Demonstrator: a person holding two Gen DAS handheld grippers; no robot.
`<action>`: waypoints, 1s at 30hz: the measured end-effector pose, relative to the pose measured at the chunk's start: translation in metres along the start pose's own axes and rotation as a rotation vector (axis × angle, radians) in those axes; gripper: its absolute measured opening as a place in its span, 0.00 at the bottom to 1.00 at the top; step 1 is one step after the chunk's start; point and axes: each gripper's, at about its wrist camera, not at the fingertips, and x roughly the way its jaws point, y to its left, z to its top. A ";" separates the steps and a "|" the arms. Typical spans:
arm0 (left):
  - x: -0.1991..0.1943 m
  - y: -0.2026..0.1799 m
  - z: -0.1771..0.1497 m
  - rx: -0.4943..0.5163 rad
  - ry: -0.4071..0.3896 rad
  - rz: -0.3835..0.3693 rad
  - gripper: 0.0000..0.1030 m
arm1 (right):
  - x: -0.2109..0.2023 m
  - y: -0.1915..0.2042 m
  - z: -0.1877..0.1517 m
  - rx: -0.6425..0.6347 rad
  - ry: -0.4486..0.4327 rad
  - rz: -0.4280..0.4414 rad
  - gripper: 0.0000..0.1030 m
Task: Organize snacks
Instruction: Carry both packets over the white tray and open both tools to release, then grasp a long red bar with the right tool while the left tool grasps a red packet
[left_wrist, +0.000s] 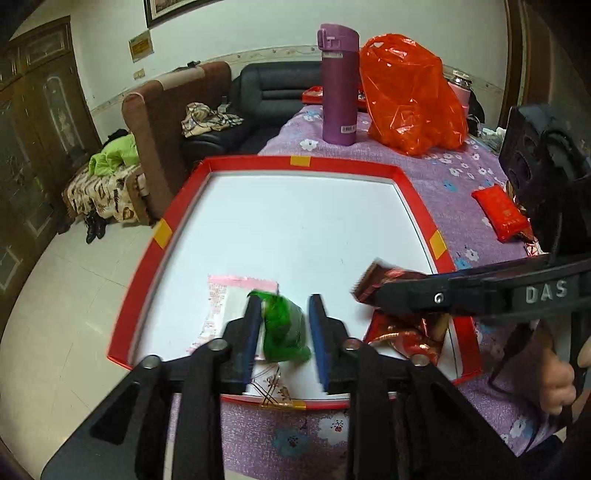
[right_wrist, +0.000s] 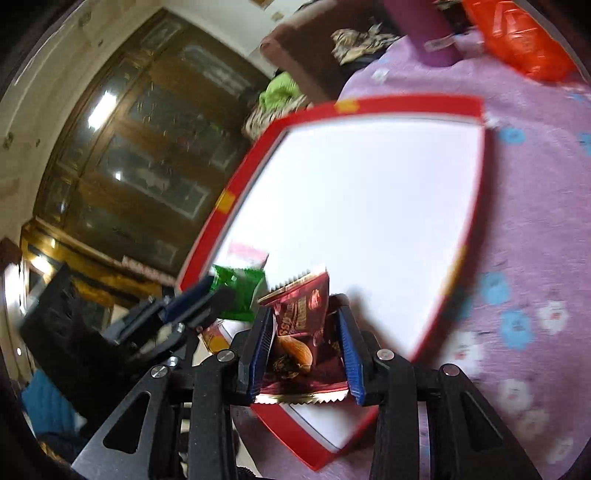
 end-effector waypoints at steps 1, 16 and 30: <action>-0.002 0.000 0.000 0.002 -0.007 0.007 0.37 | 0.000 0.005 0.000 -0.015 -0.014 0.020 0.37; -0.022 -0.100 0.024 0.207 -0.069 -0.131 0.50 | -0.167 -0.103 -0.024 0.146 -0.365 -0.103 0.47; 0.028 -0.230 0.092 0.263 0.063 -0.338 0.56 | -0.285 -0.203 -0.052 0.238 -0.543 -0.492 0.55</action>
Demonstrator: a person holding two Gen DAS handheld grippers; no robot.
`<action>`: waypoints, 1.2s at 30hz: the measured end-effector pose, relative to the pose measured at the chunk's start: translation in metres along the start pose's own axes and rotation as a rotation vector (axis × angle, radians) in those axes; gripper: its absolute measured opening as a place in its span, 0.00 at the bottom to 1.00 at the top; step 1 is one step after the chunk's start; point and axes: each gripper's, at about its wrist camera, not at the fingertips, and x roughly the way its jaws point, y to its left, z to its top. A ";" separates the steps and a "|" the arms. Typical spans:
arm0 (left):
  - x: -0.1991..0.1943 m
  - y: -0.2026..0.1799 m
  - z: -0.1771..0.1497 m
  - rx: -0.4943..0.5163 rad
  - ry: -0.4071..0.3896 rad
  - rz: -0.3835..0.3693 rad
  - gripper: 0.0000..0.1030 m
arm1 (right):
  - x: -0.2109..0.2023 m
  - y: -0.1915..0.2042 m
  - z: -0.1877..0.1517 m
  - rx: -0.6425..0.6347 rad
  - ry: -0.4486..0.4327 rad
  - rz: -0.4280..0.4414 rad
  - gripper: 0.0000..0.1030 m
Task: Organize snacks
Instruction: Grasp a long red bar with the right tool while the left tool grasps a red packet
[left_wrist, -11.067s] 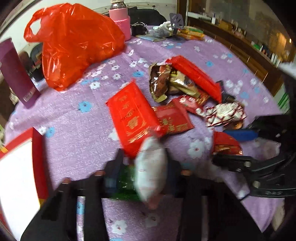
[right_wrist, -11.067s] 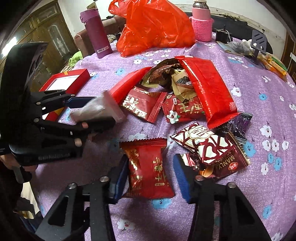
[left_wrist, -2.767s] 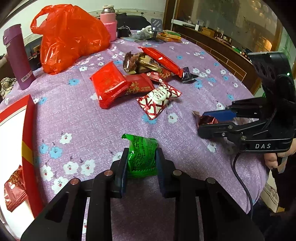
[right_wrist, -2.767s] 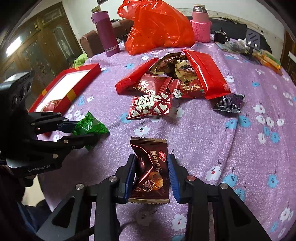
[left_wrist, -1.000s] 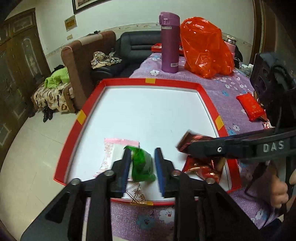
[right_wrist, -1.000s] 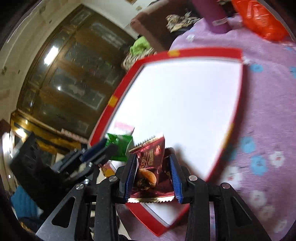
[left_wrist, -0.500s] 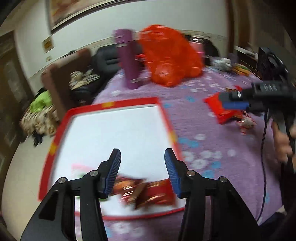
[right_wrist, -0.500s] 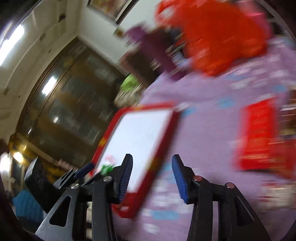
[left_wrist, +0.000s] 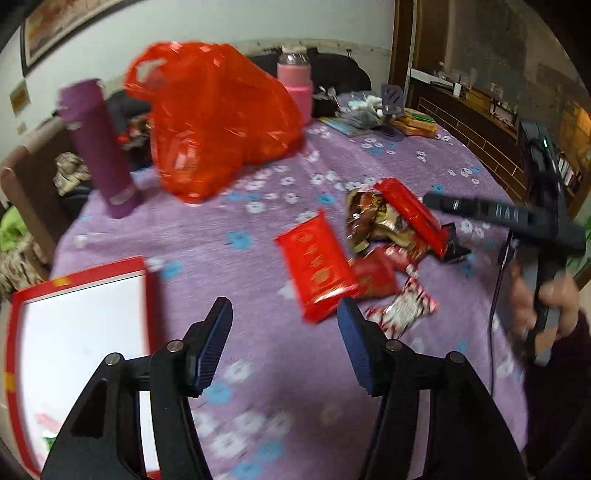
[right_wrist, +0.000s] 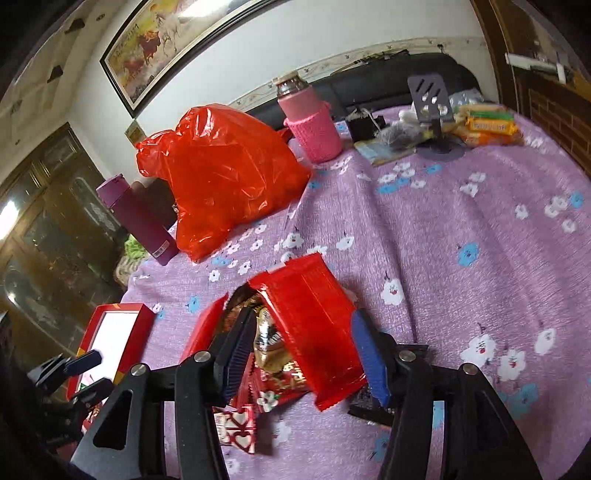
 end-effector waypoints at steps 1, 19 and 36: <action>0.008 -0.003 0.005 -0.015 0.014 -0.008 0.56 | 0.004 -0.002 0.000 -0.006 0.013 -0.005 0.55; 0.081 -0.011 0.024 -0.136 0.139 -0.077 0.66 | 0.039 0.002 -0.002 -0.167 0.037 -0.077 0.62; 0.049 -0.001 -0.001 -0.108 0.063 -0.060 0.23 | 0.020 0.001 0.000 -0.050 0.135 0.153 0.15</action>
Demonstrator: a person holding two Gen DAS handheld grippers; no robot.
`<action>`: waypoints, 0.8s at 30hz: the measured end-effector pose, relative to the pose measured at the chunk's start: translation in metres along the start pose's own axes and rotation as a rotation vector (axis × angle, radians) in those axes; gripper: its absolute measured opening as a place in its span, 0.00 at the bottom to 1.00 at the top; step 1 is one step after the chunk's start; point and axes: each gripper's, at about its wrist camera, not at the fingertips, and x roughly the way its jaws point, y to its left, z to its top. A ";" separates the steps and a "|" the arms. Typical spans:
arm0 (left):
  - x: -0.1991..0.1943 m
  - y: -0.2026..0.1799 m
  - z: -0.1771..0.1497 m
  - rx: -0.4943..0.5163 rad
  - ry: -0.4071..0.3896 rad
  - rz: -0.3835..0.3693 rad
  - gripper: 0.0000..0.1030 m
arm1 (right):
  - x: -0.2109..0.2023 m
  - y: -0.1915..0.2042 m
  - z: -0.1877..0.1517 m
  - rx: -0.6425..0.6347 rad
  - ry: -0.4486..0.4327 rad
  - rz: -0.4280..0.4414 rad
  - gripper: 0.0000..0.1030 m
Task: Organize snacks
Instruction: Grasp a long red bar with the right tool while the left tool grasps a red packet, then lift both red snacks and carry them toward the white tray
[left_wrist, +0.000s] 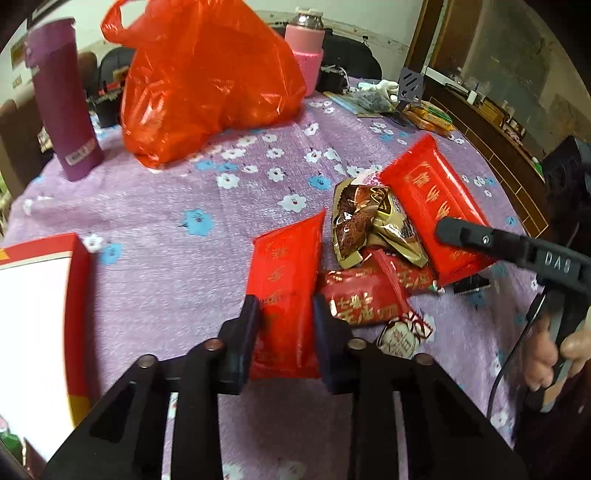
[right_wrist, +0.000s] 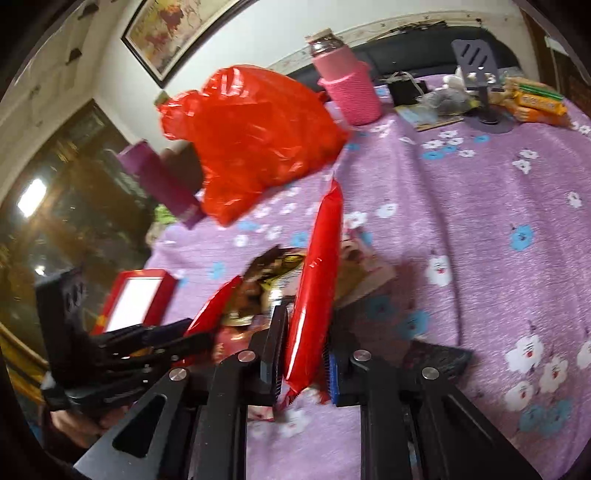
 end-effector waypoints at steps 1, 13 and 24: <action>-0.002 0.002 -0.001 -0.003 -0.007 0.005 0.21 | -0.001 0.001 0.000 0.007 0.004 0.020 0.15; -0.005 0.018 0.000 -0.012 -0.009 0.077 0.15 | 0.012 -0.008 -0.004 0.116 0.109 0.089 0.18; 0.015 0.004 0.005 0.095 -0.024 0.183 0.23 | 0.015 -0.016 -0.005 0.196 0.119 0.149 0.18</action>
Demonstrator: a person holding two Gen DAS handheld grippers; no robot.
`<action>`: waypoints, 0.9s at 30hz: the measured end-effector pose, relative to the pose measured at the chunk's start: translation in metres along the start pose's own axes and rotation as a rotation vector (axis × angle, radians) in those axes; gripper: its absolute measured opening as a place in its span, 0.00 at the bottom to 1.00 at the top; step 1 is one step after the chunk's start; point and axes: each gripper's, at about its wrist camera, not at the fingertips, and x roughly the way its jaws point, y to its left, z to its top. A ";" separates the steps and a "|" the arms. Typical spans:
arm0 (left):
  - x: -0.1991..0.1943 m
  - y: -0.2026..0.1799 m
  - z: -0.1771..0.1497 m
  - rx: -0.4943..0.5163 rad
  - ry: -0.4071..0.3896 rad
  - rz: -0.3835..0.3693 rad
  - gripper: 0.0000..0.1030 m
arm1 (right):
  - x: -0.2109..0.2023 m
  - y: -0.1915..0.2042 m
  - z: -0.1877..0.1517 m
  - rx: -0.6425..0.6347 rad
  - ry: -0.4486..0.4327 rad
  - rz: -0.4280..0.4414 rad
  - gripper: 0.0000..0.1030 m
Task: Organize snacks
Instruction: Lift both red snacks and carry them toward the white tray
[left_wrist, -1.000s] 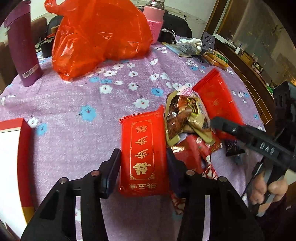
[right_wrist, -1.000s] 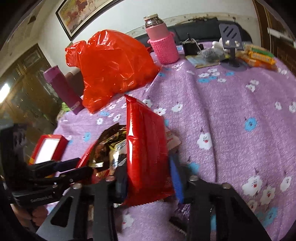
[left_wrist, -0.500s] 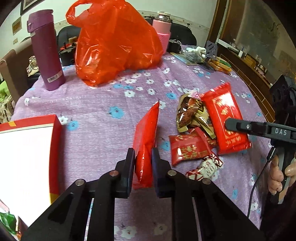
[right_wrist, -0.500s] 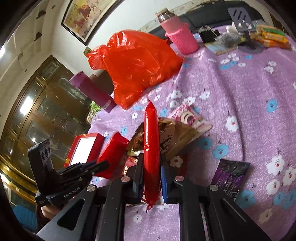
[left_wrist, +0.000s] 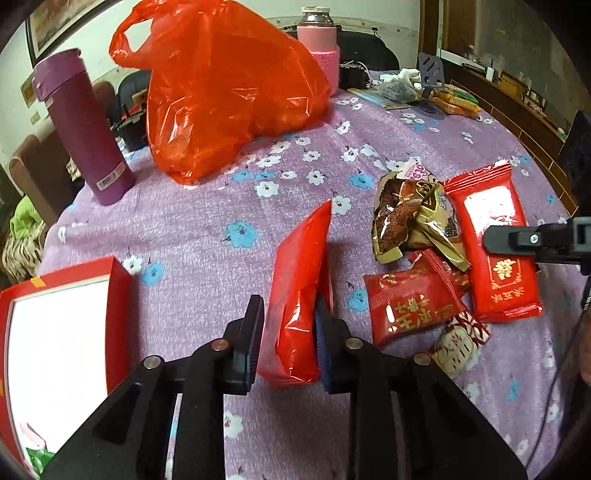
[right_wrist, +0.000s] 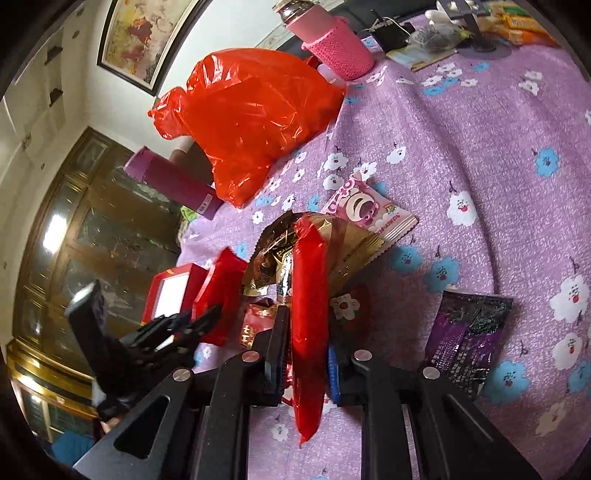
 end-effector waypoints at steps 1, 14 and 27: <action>0.001 0.001 0.000 -0.001 -0.004 -0.001 0.20 | -0.001 -0.002 0.000 0.011 -0.002 0.010 0.16; -0.032 0.016 -0.010 -0.084 -0.074 -0.074 0.11 | -0.005 -0.005 0.000 0.087 -0.003 0.149 0.14; -0.116 0.026 -0.040 -0.102 -0.226 -0.062 0.11 | -0.016 0.006 -0.003 0.098 -0.080 0.309 0.14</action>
